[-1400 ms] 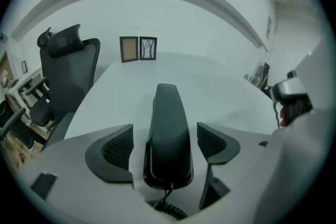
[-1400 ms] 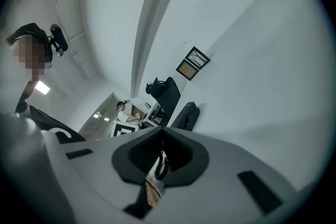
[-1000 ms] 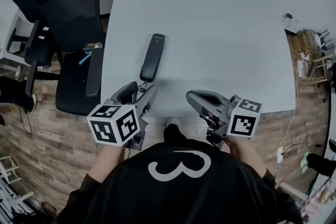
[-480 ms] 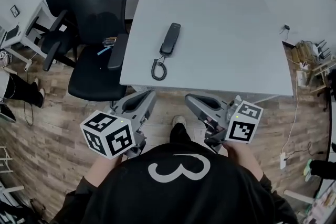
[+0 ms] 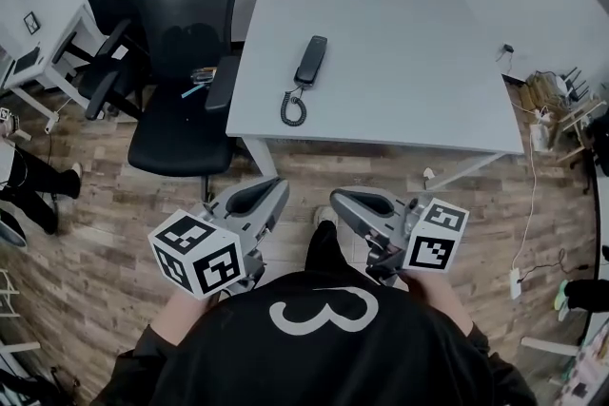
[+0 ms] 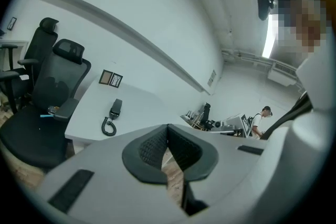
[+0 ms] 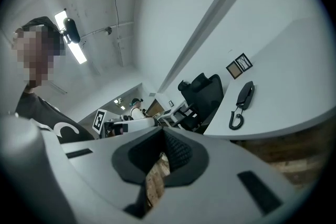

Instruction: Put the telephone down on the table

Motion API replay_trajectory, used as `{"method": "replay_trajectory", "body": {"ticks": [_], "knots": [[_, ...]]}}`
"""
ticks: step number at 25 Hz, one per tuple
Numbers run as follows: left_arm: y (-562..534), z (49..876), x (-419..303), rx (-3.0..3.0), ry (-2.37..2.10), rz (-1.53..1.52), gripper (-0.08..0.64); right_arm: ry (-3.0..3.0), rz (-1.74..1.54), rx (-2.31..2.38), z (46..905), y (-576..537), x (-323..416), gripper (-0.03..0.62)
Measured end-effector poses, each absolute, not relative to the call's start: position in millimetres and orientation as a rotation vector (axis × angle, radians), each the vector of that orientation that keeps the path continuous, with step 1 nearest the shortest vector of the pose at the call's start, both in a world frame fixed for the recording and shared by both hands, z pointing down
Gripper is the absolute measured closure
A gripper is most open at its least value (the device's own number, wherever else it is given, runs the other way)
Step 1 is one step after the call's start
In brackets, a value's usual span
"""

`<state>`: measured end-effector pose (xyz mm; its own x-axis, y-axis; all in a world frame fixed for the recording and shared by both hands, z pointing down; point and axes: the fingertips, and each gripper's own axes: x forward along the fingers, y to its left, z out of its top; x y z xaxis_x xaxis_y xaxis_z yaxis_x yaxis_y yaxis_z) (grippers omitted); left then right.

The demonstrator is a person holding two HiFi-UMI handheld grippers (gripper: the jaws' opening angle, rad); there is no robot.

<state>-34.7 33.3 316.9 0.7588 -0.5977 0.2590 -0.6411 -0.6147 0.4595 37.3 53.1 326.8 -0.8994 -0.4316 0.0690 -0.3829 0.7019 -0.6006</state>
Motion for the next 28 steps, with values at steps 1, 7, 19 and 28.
{"method": "replay_trajectory", "body": {"ticks": [1, 7, 19, 28], "knots": [[38, 317, -33, 2.418, -0.908, 0.099, 0.549, 2.827, -0.976, -0.685, 328, 56, 37, 0.588], [55, 318, -34, 2.439, -0.872, 0.089, 0.549, 2.826, -0.985, -0.713, 333, 70, 31, 0.588], [69, 320, -31, 2.447, -0.835, 0.052, 0.548, 2.83, -1.0, -0.782, 335, 85, 38, 0.588], [70, 331, -42, 2.386, -0.833, 0.04, 0.548, 2.831, -1.021, -0.751, 340, 86, 30, 0.588]]}}
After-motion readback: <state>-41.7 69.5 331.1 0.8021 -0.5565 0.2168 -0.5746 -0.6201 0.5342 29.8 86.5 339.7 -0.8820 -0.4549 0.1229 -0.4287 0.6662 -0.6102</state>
